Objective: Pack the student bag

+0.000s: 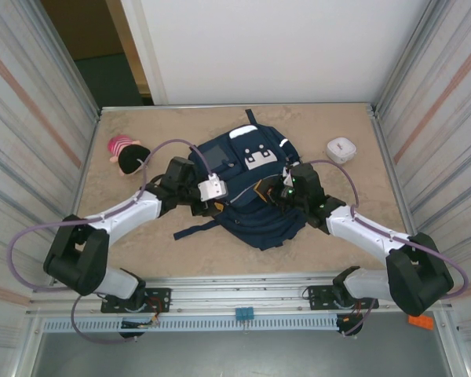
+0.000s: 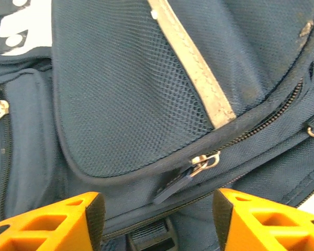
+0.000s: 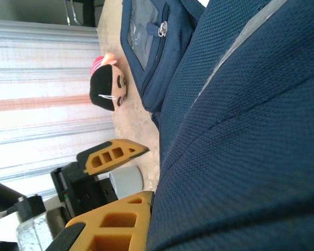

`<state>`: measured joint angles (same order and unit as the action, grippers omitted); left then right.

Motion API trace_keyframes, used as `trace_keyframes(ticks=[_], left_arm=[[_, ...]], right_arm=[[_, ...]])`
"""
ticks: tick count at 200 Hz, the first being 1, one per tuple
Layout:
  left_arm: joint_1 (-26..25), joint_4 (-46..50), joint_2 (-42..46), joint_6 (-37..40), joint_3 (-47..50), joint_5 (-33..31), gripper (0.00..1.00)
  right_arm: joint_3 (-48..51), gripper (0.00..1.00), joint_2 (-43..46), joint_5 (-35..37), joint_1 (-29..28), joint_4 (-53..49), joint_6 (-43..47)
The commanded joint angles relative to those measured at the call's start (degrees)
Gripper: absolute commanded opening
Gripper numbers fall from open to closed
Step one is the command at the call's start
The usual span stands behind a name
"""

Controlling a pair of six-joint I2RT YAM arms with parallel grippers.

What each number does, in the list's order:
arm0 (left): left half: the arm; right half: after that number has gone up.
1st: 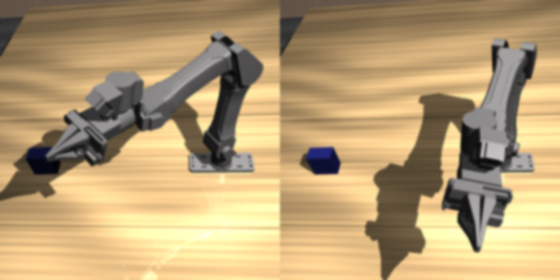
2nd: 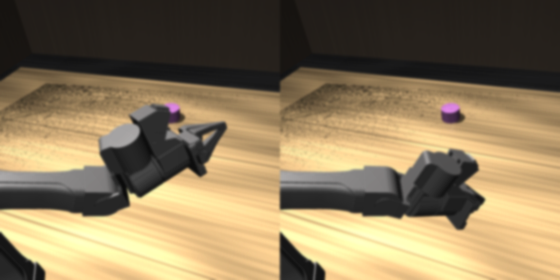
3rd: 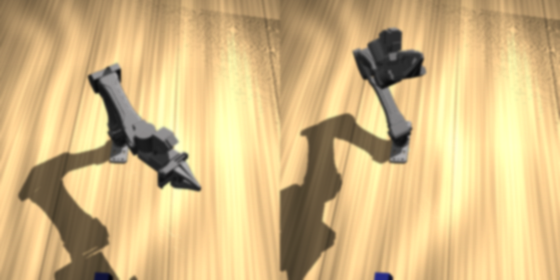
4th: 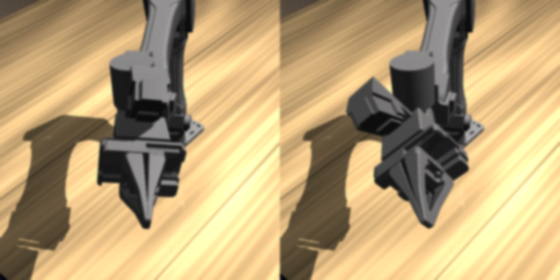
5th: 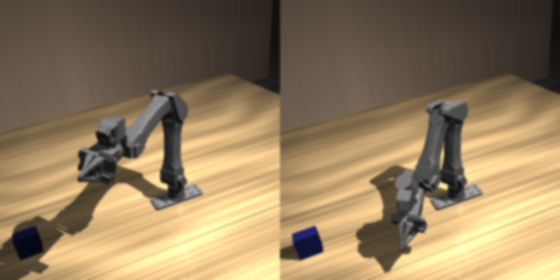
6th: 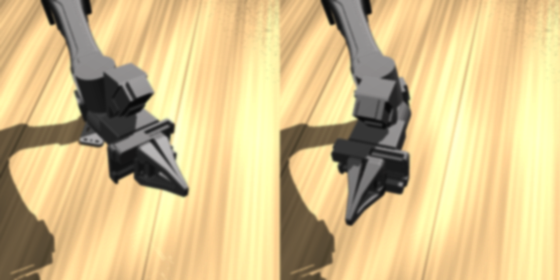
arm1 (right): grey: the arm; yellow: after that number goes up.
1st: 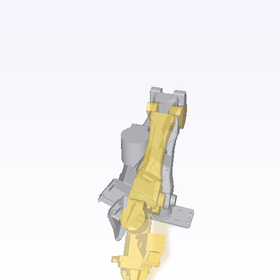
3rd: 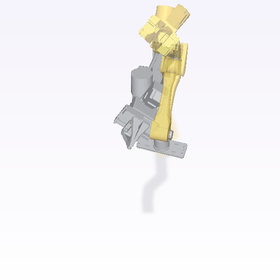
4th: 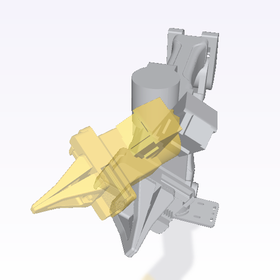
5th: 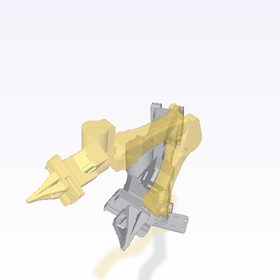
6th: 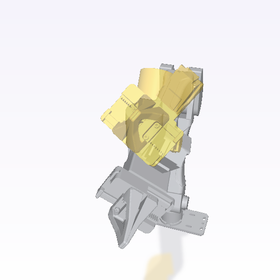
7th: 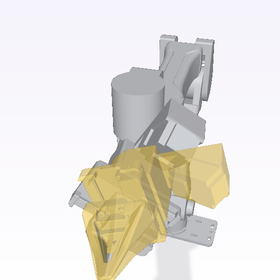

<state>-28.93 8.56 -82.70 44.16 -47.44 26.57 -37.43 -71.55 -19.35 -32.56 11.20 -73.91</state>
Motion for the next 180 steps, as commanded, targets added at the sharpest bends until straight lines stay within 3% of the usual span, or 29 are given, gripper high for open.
trace_keyframes(ticks=[1,52,123,146,161,180], left_arm=[[-0.4,2.8,-1.9,-0.1,-2.3,3.4,0.58],[-1.1,5.9,-4.1,-1.5,-4.1,4.9,0.4],[-3.0,7.1,-1.1,-4.9,-2.3,7.2,0.0],[-3.9,6.2,0.6,-8.0,-0.9,7.3,0.0],[-4.4,3.8,1.5,-11.0,0.5,7.7,0.0],[-5.2,1.4,2.1,-13.8,1.6,6.9,0.0]], right_arm=[[-2.3,0.04,-0.4,-0.9,-0.2,0.9,1.4],[-2.4,0.03,-0.7,-0.6,-0.2,1.1,1.4],[-1.8,0.01,-1.7,-0.2,-0.3,2.6,0.4],[-1.8,0.01,-2.0,-0.3,-0.4,3.1,0.3],[-1.8,0.1,-2.2,-0.7,-0.6,3.0,0.2],[-1.3,0.29,-2.2,-0.4,-1.5,2.2,0.1]])
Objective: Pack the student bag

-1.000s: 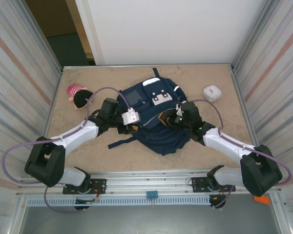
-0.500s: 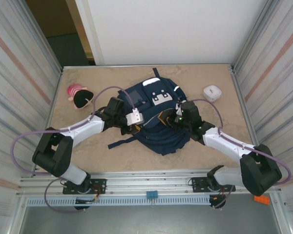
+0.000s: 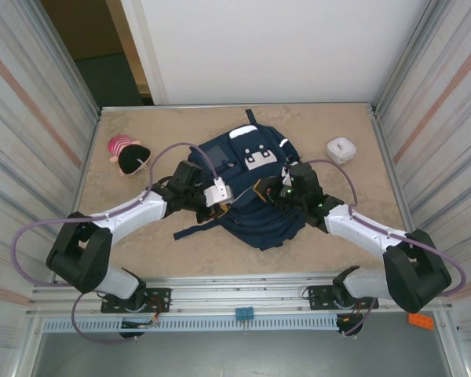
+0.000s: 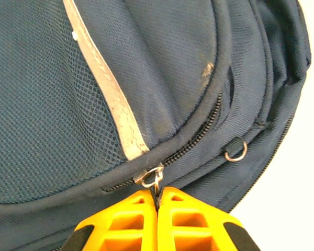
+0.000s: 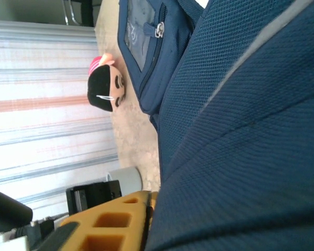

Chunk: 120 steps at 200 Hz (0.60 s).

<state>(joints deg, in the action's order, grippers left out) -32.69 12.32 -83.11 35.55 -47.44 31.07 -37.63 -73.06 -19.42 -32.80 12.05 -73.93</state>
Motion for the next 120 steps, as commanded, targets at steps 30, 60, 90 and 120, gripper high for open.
trace_keyframes(ticks=[30,60,90,120], left_arm=[[-2.6,-3.8,2.1,-9.1,1.9,1.5,0.0],[-4.0,-4.5,2.1,-12.3,2.7,0.3,0.0],[-5.4,-6.6,2.9,-16.0,4.6,0.5,0.0],[-8.0,-12.9,4.2,-22.6,7.2,-0.3,0.0]], right_arm=[[1.3,0.39,-0.7,0.2,-2.2,2.7,-1.6],[2.4,0.25,-1.4,0.8,-2.8,3.4,-1.9],[3.4,0.08,-3.4,1.3,-2.9,6.6,-3.2],[3.6,0.02,-5.3,2.3,-3.4,9.4,-4.1]])
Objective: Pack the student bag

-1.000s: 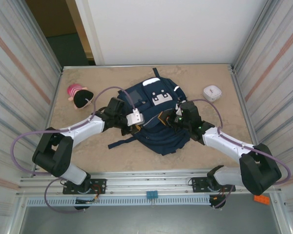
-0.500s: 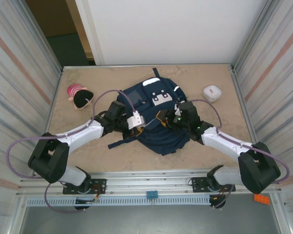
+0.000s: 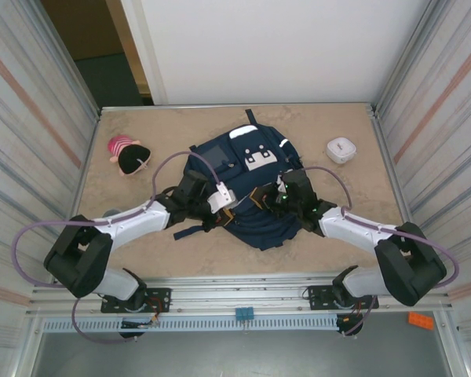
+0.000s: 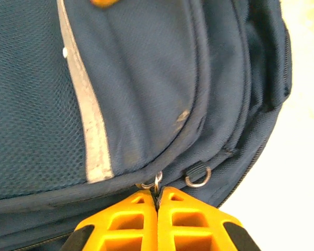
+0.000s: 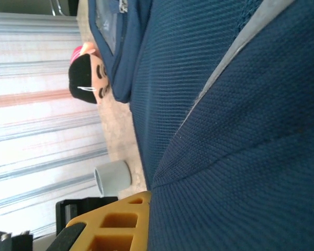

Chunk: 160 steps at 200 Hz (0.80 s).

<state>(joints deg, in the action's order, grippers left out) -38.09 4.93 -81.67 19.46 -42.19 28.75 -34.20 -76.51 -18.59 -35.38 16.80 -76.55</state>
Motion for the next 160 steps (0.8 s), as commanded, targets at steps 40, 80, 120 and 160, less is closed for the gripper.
trace_keyframes(ticks=[40,80,120,160], left_arm=[[-6.5,-14.0,4.7,-13.0,4.6,2.8,0.0],[-10.2,-17.9,2.4,-15.1,3.8,4.9,0.0],[-10.4,-12.3,6.8,-9.5,2.8,-1.1,0.34],[-5.3,2.1,14.5,11.7,0.5,-5.1,0.65]], right_arm=[[-0.8,0.0,-3.3,1.9,-1.2,4.6,-0.7],[-1.1,0.0,-3.2,1.7,-1.4,4.0,0.5],[-3.9,0.0,-2.1,-3.8,0.4,-3.2,6.1],[-5.8,0.0,-0.6,-10.2,3.9,-9.6,13.0]])
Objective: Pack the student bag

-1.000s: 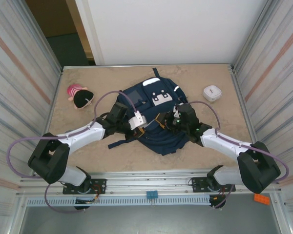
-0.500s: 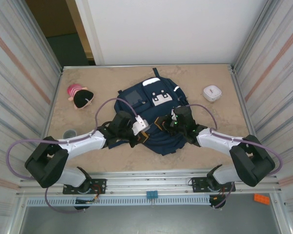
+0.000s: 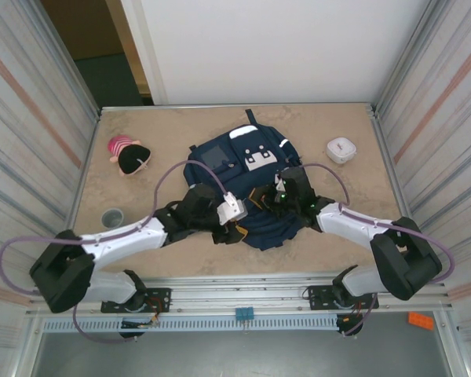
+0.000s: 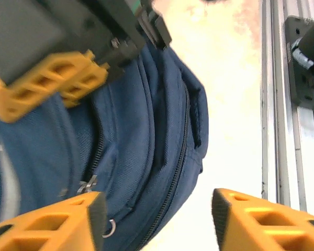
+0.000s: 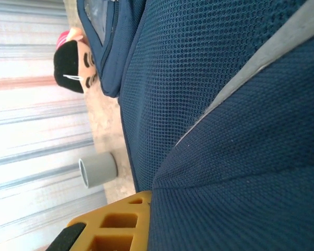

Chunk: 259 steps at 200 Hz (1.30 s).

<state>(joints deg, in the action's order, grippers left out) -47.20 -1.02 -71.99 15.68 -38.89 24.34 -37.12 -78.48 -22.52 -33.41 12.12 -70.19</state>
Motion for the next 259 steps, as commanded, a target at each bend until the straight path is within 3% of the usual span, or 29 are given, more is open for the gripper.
trace_keyframes(ticks=[1,32,54,109,143,181,196,216,259], left_arm=[[4.1,8.3,5.0,16.1,-2.8,-0.6,0.65],[9.3,13.5,3.9,34.5,-5.1,-0.5,0.73],[9.5,14.9,-2.2,41.7,-8.0,1.1,0.76],[9.6,2.4,-11.8,39.0,-10.6,5.5,0.75],[9.6,-1.2,-14.7,37.4,-11.1,4.7,0.55],[9.9,3.0,-13.9,37.4,-11.7,5.0,0.14],[9.1,2.5,-12.6,32.1,-11.3,3.4,0.06],[6.6,2.3,-10.7,25.1,-10.2,0.7,0.0],[0.0,-4.6,-5.8,10.7,-3.3,-6.4,0.0]], right_arm=[[-3.0,0.0,1.4,-6.5,2.0,-5.1,6.8],[-6.3,0.0,0.9,-9.5,3.3,-9.9,11.2],[-7.9,0.0,-0.3,-10.9,3.9,-11.9,12.6],[-9.1,0.0,-0.1,-12.4,5.2,-14.6,14.2],[-9.9,0.0,-0.4,-12.9,5.4,-16.2,15.2],[-10.4,0.0,-1.0,-13.6,6.3,-17.4,16.5],[-10.8,0.0,-0.8,-13.8,7.4,-18.3,18.4],[-11.1,0.0,-1.2,-15.4,10.0,-19.1,20.9],[-14.1,0.0,-3.0,-19.8,13.5,-24.3,29.4]])
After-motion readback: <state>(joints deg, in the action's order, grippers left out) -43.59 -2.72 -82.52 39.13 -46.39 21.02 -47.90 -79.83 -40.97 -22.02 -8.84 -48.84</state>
